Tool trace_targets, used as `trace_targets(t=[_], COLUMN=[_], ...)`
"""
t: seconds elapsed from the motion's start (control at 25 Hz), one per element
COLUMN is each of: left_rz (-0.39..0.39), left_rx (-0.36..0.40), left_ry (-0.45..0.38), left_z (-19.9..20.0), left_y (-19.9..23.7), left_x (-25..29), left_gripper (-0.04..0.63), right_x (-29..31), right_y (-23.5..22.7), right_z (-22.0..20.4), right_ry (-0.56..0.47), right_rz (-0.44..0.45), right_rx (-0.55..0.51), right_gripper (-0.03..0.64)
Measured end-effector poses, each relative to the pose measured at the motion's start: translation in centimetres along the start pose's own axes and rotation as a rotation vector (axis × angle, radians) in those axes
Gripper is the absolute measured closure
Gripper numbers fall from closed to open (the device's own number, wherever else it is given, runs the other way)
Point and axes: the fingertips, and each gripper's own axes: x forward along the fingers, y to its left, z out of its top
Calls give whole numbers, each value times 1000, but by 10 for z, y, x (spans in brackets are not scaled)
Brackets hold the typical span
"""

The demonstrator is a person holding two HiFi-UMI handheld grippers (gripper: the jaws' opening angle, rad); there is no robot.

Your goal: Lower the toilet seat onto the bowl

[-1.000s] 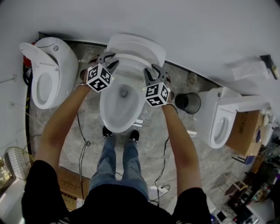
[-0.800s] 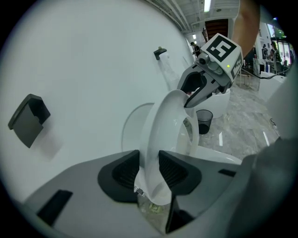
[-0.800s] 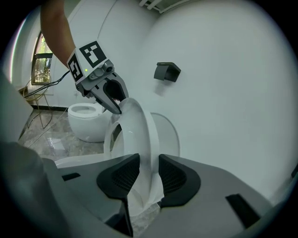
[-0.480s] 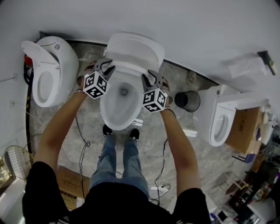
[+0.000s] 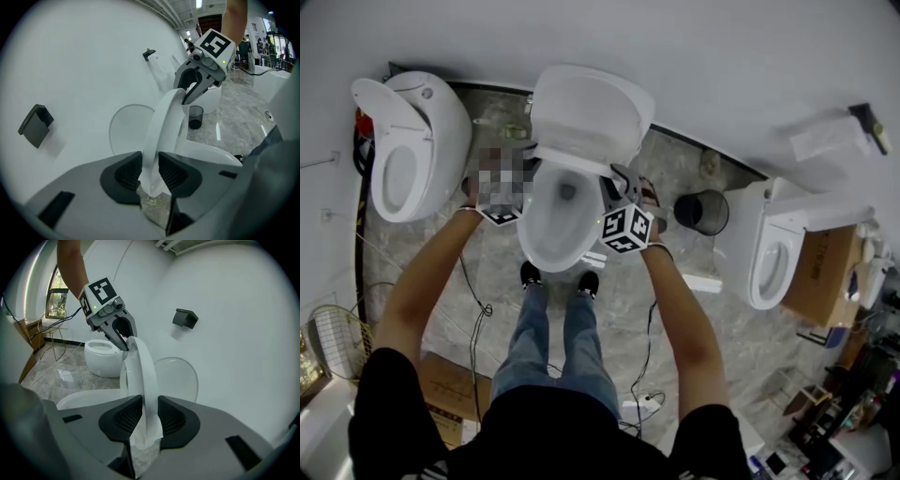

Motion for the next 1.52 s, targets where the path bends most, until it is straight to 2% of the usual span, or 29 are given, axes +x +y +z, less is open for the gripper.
trace_targets(t=[0.76,1.52], left_rz=[-64,-93], left_rx=[-11,95], left_ry=[46,104], left_z=[-29,-59], left_y=[-69,-128], left_x=[-34,-50], left_gripper=[479,461], right_x=[-32,-47], right_y=[75,139], right_z=[-16,-37], right_ry=[11,44], right_rz=[59,79], right_rx=[-63,-209], right_gripper=[500,492])
